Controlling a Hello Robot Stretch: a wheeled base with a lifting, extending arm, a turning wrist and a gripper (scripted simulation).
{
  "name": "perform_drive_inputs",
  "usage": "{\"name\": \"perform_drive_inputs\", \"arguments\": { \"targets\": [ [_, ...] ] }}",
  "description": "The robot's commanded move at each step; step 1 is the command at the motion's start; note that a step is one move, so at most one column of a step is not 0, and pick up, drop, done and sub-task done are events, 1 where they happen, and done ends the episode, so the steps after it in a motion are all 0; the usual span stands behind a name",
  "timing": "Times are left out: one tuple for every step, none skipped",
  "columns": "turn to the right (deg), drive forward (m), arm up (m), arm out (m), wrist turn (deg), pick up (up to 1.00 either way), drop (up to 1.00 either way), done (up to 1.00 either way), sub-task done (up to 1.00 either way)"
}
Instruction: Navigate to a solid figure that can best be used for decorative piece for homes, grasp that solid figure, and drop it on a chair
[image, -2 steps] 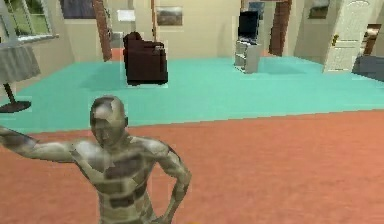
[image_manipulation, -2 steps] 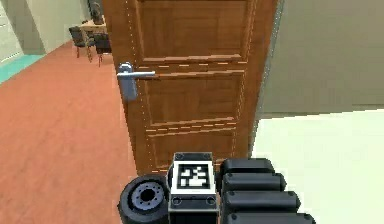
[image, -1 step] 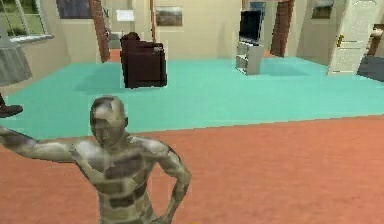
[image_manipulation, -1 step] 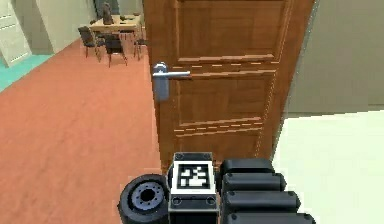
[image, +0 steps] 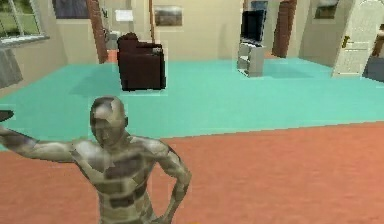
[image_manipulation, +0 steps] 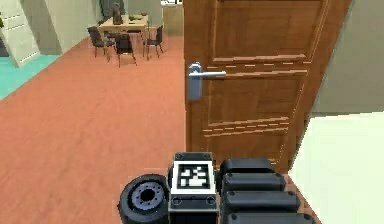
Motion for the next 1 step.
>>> {"name": "perform_drive_inputs", "arguments": {
  "targets": [
    [45.0, 0.00, 0.00, 0.00, 0.0, 0.00, 0.00, 0.00, 0.00]
  ]
}}
